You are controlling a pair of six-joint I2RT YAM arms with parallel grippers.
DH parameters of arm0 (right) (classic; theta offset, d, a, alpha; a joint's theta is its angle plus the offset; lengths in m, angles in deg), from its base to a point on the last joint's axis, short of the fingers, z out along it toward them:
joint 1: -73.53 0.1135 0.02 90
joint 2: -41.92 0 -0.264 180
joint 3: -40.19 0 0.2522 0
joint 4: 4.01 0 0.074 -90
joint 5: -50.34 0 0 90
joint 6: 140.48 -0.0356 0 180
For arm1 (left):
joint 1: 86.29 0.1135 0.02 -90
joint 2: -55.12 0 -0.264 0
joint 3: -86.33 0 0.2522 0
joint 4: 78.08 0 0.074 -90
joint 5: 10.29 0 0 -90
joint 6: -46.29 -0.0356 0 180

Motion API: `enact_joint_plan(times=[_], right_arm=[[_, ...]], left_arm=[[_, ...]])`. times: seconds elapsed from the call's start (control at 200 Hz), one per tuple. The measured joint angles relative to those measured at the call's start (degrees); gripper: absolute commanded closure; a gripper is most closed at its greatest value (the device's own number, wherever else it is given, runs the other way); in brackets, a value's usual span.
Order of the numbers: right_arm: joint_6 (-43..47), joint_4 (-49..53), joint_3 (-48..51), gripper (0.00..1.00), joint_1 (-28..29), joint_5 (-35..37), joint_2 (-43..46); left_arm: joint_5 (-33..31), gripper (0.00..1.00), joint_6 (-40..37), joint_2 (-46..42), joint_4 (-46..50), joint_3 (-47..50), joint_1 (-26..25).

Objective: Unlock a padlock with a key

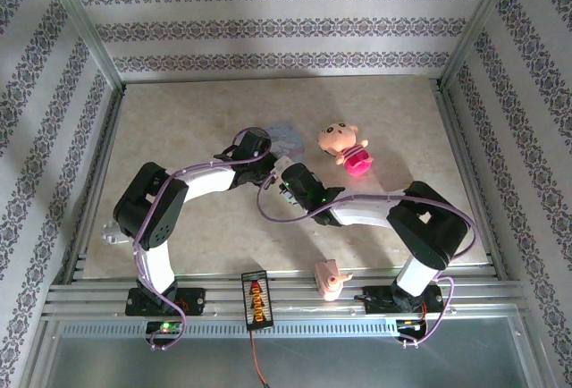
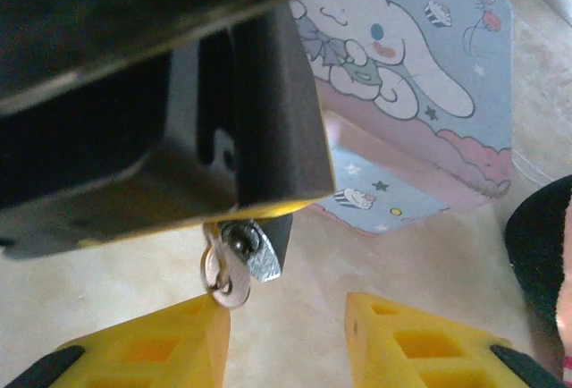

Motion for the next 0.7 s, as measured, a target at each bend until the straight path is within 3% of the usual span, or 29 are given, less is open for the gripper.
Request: enact_joint_plan(times=[0.17,0.425,0.7], right_arm=[[0.50,-0.26,-1.79,0.68,0.11,1.07,-2.62],[-1.73,-0.24,-2.86,1.00,0.72,1.09,-3.89],[-16.33,-1.53,-2.62,1.00,-0.26,-1.62,-3.89]], left_arm=[[0.13,0.96,-0.07,0.00,0.17,-0.11,0.02],[0.20,0.93,0.26,0.00,-0.02,-0.24,0.70],[0.07,0.88,1.84,0.15,-1.11,-0.24,0.87]])
